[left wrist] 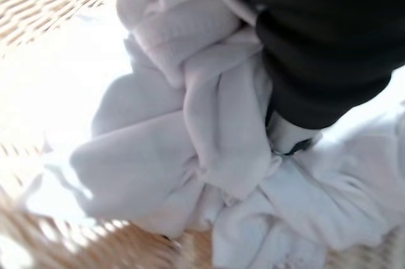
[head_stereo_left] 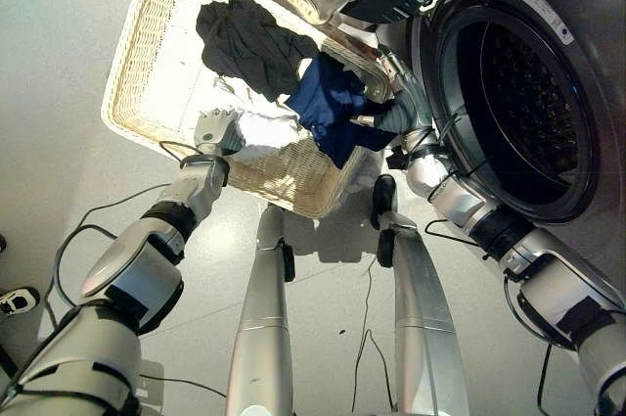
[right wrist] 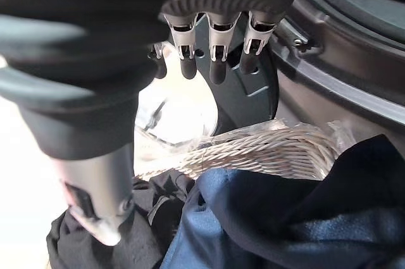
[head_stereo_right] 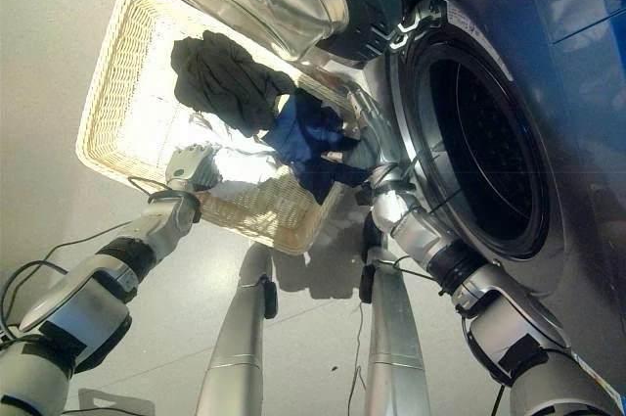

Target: Put the clothes into the washing machine.

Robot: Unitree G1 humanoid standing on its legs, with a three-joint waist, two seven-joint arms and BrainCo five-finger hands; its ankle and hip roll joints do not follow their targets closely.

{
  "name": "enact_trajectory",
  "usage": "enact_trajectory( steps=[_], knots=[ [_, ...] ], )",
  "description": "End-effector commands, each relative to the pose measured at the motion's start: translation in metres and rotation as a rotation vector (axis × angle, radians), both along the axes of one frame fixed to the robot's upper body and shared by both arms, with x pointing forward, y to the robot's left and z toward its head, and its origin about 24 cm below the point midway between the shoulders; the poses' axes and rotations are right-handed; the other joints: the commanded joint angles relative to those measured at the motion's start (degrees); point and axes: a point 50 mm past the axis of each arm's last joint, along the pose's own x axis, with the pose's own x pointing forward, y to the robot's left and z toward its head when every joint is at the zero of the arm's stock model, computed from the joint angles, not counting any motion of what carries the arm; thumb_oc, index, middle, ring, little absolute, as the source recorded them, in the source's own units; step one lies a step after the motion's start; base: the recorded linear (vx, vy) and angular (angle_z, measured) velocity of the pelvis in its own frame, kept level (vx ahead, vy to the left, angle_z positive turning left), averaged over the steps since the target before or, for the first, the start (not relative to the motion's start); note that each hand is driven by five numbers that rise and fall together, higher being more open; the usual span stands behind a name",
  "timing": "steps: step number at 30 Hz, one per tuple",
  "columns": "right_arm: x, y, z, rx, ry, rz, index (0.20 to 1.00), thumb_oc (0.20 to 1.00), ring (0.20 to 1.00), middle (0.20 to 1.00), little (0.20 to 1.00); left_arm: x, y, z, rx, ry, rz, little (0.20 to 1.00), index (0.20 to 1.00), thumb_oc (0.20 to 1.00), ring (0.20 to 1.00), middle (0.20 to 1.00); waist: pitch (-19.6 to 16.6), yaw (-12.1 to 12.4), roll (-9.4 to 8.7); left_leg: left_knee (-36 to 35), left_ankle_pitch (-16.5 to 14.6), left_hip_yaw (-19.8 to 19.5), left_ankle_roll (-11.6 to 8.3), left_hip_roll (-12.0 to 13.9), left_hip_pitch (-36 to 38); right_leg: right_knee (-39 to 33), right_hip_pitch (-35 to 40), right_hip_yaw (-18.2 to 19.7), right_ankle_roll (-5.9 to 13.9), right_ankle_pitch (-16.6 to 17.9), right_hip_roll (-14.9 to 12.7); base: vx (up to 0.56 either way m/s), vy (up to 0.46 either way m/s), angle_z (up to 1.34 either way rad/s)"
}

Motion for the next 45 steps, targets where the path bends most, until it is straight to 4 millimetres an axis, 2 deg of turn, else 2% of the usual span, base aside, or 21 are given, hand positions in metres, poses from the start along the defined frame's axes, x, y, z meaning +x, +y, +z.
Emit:
enact_trajectory(
  steps=[1, 4, 7, 13, 16, 21, 28, 32, 35, 40, 45],
  knots=[
    [-0.015, 0.006, 0.017, 0.188, -0.073, 0.134, 1.000, 1.000, 1.000, 1.000, 1.000, -0.007, 0.001, -0.015, -0.363, -0.073, 0.009, 0.200, 0.200, 0.200, 0.200, 0.200, -0.5, 0.0, -0.88, 5.2, -5.1, 4.5, 2.91, -4.5, 0.4, -20.5, 5.1, -2.2, 4.30, 16.2, 3.8, 0.00, 0.000, 0.00],
    [-0.020, -0.002, 0.013, 0.285, -0.073, 0.145, 1.000, 1.000, 1.000, 1.000, 1.000, -0.013, -0.002, -0.004, -0.644, -0.213, -0.062, 0.200, 0.200, 0.200, 0.200, 0.200, -0.5, 0.6, -0.57, 5.2, -5.3, 4.2, 2.96, -4.7, 0.3, -20.1, 4.9, -2.4, 4.28, 15.8, 3.7, 0.00, -0.021, -0.01],
    [-0.025, -0.008, 0.009, 0.377, -0.066, 0.161, 1.000, 1.000, 1.000, 1.000, 1.000, -0.023, -0.014, 0.001, -0.871, -0.333, -0.188, 0.200, 0.200, 0.200, 0.200, 0.200, -0.5, 1.1, -0.37, 5.3, -5.8, 3.8, 3.30, -5.0, 0.1, -19.6, 4.6, -2.6, 4.21, 15.4, 3.8, 0.00, -0.038, 0.00],
    [-0.032, -0.014, -0.001, 0.558, 0.017, 0.275, 1.000, 1.000, 1.000, 1.000, 1.000, -0.048, -0.037, 0.011, -1.069, -0.527, -0.419, 0.200, 0.200, 0.200, 0.200, 0.200, -0.5, 2.2, -0.31, 5.3, -6.4, 3.2, 3.75, -5.0, -0.3, -18.6, 4.2, -3.2, 4.05, 14.6, 4.0, -0.01, -0.018, -0.01],
    [-0.033, -0.013, -0.006, 0.651, 0.097, 0.375, 1.000, 1.000, 1.000, 1.000, 1.000, -0.057, -0.048, 0.021, -1.061, -0.587, -0.528, 0.200, 0.200, 0.200, 0.200, 0.200, -0.5, 2.3, -0.37, 5.3, -6.6, 3.0, 3.89, -5.1, -0.3, -18.4, 4.2, -3.4, 4.01, 14.5, 4.0, 0.00, 0.000, 0.00],
    [-0.037, -0.004, -0.011, 0.687, 0.177, 0.503, 1.000, 1.000, 1.000, 1.000, 1.000, -0.070, -0.069, 0.046, -0.978, -0.649, -0.709, 0.200, 0.200, 0.200, 0.200, 0.200, -0.5, 2.6, -0.34, 5.1, -6.6, 2.7, 4.05, -5.3, -0.3, -18.6, 4.2, -3.8, 4.04, 14.6, 3.6, 0.00, 0.000, 0.00],
    [-0.047, 0.018, -0.013, 0.649, 0.326, 0.744, 1.000, 1.000, 1.000, 1.000, 1.000, -0.087, -0.095, 0.077, -0.714, -0.716, -0.834, 0.200, 0.200, 0.200, 0.200, 0.200, -0.5, 2.7, -0.42, 5.0, -6.5, 2.2, 4.30, -5.9, -0.2, -18.9, 4.4, -4.3, 4.25, 14.8, 3.3, 0.00, 0.000, 0.00],
    [-0.051, 0.030, -0.014, 0.627, 0.413, 0.843, 1.000, 1.000, 1.000, 1.000, 1.000, -0.090, -0.104, 0.086, -0.651, -0.712, -0.883, 0.200, 0.200, 0.200, 0.200, 0.200, -0.5, 2.7, -0.60, 5.0, -6.3, 2.0, 4.33, -6.0, 0.0, -19.1, 4.7, -4.5, 4.31, 15.0, 3.2, 0.00, 0.000, 0.00],
    [-0.055, 0.044, -0.016, 0.585, 0.485, 0.938, 1.000, 1.000, 1.000, 1.000, 1.000, -0.092, -0.114, 0.092, -0.673, -0.664, -0.959, 0.200, 0.200, 0.200, 0.200, 0.200, -0.5, 2.7, -0.75, 5.1, -6.2, 2.1, 4.30, -6.1, 0.0, -19.2, 4.7, -4.6, 4.38, 15.2, 3.2, 0.00, -0.010, 0.01],
    [-0.058, 0.055, -0.014, 0.605, 0.538, 1.024, 1.000, 1.000, 1.000, 1.000, 1.000, -0.089, -0.123, 0.092, -0.626, -0.622, -0.965, 0.200, 0.200, 0.200, 0.200, 0.200, -0.5, 2.8, -0.74, 5.2, -6.2, 2.0, 4.23, -6.3, 0.0, -19.4, 4.7, -4.9, 4.46, 15.3, 3.1, 0.00, 0.000, 0.00],
    [-0.063, 0.063, -0.013, 0.652, 0.597, 1.158, 1.000, 1.000, 1.000, 1.000, 1.000, -0.087, -0.123, 0.090, -0.604, -0.614, -0.941, 0.200, 0.200, 0.200, 0.200, 0.200, -0.5, 2.7, -0.53, 5.2, -6.1, 2.0, 4.16, -6.5, 0.0, -19.7, 4.9, -4.9, 4.45, 15.5, 3.1, 0.00, 0.000, 0.00]
  ],
)
